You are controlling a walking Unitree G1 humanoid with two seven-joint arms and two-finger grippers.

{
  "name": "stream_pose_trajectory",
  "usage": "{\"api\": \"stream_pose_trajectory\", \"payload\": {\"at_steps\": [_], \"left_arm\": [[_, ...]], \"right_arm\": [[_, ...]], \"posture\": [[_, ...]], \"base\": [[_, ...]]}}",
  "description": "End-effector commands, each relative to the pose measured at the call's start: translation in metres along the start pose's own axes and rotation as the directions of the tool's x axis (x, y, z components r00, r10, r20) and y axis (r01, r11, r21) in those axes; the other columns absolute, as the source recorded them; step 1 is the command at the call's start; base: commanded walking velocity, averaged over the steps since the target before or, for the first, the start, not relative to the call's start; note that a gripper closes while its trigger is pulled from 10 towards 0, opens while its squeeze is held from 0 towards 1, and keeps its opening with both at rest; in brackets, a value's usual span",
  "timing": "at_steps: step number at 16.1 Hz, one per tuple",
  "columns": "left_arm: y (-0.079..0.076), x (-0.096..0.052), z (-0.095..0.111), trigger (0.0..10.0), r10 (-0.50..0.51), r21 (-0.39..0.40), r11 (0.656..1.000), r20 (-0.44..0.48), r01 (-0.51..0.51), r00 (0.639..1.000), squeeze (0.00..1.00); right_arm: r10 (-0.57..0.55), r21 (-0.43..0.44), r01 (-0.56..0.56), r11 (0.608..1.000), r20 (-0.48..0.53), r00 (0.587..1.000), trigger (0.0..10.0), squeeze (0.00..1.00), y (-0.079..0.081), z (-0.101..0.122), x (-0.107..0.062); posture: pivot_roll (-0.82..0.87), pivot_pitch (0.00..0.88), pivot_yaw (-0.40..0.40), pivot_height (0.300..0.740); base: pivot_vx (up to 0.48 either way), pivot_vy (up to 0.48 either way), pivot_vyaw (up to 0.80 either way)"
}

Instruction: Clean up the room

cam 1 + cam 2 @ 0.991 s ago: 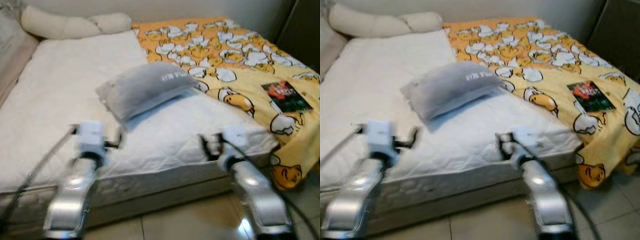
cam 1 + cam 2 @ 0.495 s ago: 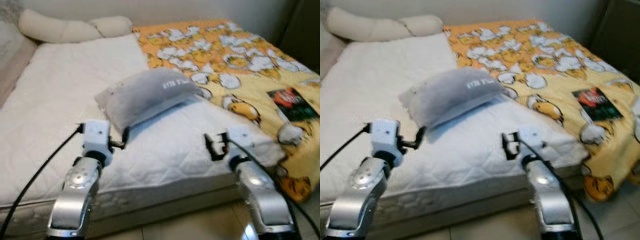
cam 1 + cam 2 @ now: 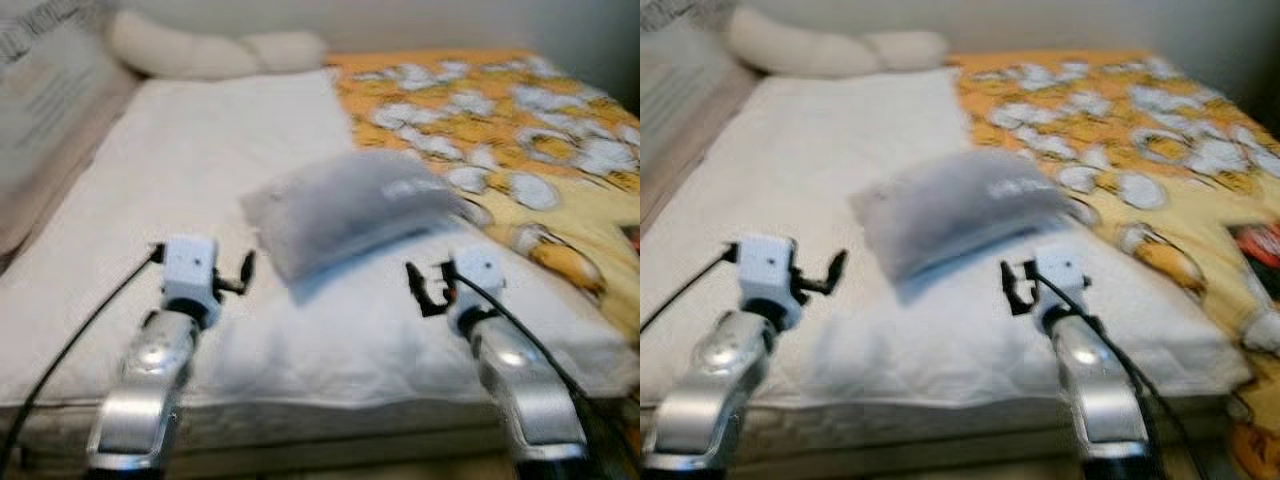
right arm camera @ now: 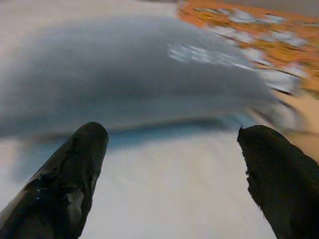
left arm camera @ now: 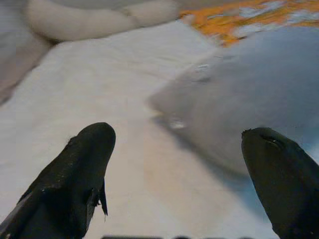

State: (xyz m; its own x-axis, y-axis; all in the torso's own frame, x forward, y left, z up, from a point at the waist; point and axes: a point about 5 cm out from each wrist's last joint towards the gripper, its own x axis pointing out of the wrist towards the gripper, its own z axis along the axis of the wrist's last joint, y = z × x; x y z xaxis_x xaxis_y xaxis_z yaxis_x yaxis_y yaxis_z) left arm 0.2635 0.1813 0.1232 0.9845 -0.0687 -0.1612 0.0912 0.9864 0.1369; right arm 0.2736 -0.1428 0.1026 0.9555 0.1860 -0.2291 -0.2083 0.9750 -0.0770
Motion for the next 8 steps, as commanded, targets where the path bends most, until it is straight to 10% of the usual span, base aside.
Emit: {"api": "stream_pose_trajectory", "payload": {"at_steps": [1, 8], "left_arm": [[-0.0037, 0.0017, 0.0042, 10.0, -0.012, -0.001, 1.0, 0.016, 0.012, 1.0, 0.0], [-0.0054, 0.0017, 0.0031, 10.0, -0.015, -0.002, 1.0, 0.012, 0.015, 1.0, 0.0]], "right_arm": [[-0.02, -0.007, 0.02, 1.0, 0.006, 1.0, 10.0, 0.0, -0.0062, 0.0014, -0.0017], [0.036, -0.067, -0.037, 0.997, -0.013, 0.999, 10.0, 0.0, -0.0023, -0.001, -0.0017]], "posture": [[-0.02, 0.0, 0.016, 0.74], [-0.02, 0.0, 0.016, 0.74]], "base": [[0.322, 0.0, 0.0], [0.322, 0.0, 0.2]]}}
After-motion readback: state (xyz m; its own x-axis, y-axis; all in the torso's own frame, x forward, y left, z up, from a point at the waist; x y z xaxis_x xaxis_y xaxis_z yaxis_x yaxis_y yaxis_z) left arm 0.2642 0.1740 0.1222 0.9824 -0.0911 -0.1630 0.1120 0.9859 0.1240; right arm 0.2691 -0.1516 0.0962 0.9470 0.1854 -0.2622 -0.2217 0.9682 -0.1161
